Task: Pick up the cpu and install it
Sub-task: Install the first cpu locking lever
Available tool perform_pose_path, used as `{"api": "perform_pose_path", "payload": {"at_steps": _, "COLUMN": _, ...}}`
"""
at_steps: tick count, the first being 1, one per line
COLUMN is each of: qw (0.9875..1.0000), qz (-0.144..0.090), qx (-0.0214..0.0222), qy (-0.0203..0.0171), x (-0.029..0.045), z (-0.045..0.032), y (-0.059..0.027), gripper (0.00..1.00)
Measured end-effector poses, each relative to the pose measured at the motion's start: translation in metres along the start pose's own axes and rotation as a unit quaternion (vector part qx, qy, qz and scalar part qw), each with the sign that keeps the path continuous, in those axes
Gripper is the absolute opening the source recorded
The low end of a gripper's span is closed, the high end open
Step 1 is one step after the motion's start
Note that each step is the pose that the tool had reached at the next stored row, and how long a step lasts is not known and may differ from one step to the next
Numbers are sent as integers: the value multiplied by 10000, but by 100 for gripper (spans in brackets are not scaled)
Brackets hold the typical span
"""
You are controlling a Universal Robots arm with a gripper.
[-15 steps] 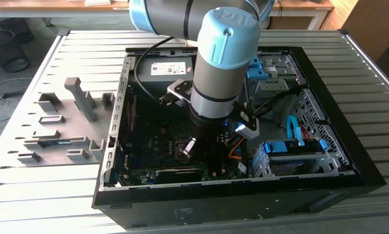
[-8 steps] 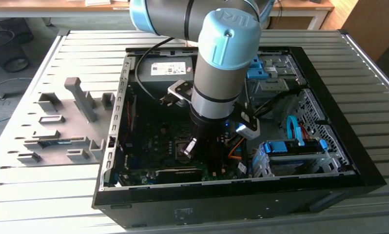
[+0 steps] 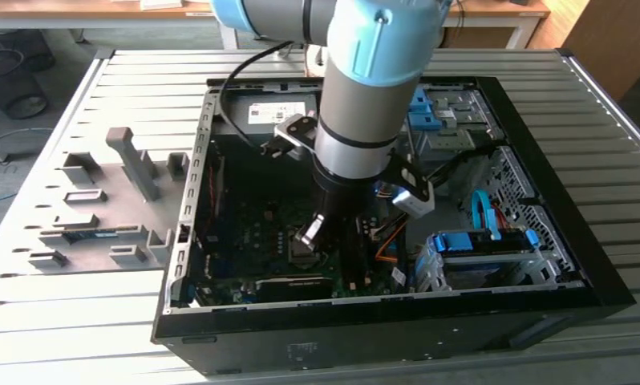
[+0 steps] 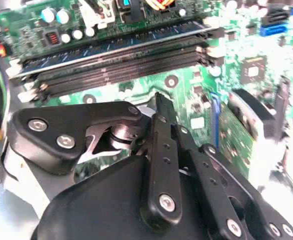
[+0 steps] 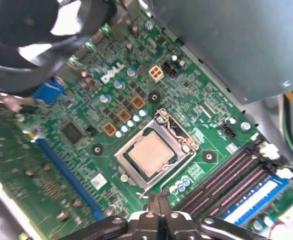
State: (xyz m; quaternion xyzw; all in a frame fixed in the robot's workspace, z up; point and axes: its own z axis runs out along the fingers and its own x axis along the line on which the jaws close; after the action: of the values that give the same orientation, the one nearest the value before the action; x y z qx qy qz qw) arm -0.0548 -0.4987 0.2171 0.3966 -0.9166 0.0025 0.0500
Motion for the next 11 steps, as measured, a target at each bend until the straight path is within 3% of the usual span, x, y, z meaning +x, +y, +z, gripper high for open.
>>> {"api": "perform_pose_path", "payload": {"at_steps": 3, "qw": 10000, "qz": 0, "qx": 0, "qy": -1, "x": -11, "z": -53, "y": 16, "gripper": 10}}
{"api": "perform_pose_path", "payload": {"at_steps": 7, "qw": 10000, "qz": 0, "qx": 11, "qy": -9, "x": -43, "z": -54, "y": 127, "gripper": 10}}
{"api": "perform_pose_path", "payload": {"at_steps": 9, "qw": 10000, "qz": 1, "qx": 24, "qy": -29, "x": -13, "z": -50, "y": 182, "gripper": 10}}
{"api": "perform_pose_path", "payload": {"at_steps": 11, "qw": 10000, "qz": 0, "qx": 20, "qy": -76, "x": 29, "z": -43, "y": 229, "gripper": 10}}
